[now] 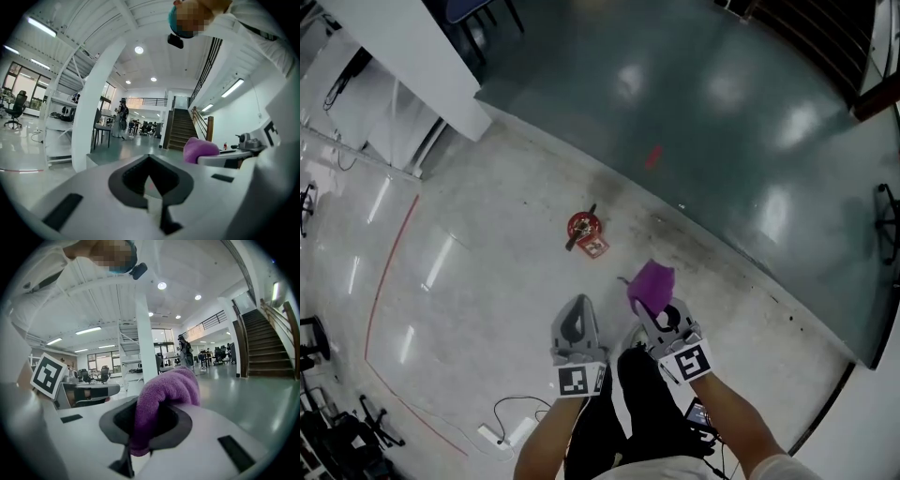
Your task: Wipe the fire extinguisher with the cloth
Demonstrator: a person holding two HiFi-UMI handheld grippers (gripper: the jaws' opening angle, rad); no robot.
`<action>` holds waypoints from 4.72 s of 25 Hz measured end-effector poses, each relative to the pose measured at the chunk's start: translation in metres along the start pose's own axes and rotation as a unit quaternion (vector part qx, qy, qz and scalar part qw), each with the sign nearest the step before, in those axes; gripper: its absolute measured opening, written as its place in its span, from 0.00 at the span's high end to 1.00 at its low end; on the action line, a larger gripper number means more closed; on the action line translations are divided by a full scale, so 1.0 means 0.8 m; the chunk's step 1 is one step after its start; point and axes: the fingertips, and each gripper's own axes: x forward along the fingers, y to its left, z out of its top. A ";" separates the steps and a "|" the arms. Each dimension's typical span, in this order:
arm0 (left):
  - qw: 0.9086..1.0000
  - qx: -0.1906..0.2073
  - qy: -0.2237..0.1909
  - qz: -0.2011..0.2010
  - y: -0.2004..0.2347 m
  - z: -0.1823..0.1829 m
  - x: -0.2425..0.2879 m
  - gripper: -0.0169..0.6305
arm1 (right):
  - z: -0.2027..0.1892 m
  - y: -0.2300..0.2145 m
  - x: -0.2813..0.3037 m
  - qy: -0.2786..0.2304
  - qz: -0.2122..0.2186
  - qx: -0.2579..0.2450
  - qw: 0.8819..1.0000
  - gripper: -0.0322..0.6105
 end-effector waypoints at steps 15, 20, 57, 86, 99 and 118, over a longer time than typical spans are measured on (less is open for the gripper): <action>0.997 0.020 0.058 -0.037 0.074 -0.285 0.071 0.97 | -0.290 -0.038 0.097 0.046 0.001 -0.008 0.999 0.86; 0.998 0.034 0.039 -0.039 0.088 -0.382 0.097 0.97 | -0.406 -0.063 0.141 0.038 0.036 -0.032 0.998 0.86; 0.998 0.009 -0.021 -0.063 0.158 -0.633 0.184 0.97 | -0.894 -0.143 0.411 0.132 0.076 0.001 0.988 0.86; 0.998 0.017 -0.026 -0.053 0.155 -0.586 0.161 0.97 | -0.720 -0.100 0.379 0.069 0.163 -0.005 0.984 0.86; 0.998 0.011 -0.023 -0.055 0.158 -0.570 0.155 0.97 | -0.630 -0.084 0.354 0.034 0.190 -0.007 0.981 0.86; 0.998 0.006 -0.032 -0.059 0.156 -0.561 0.153 0.97 | -0.536 -0.068 0.333 -0.012 0.218 -0.025 0.975 0.86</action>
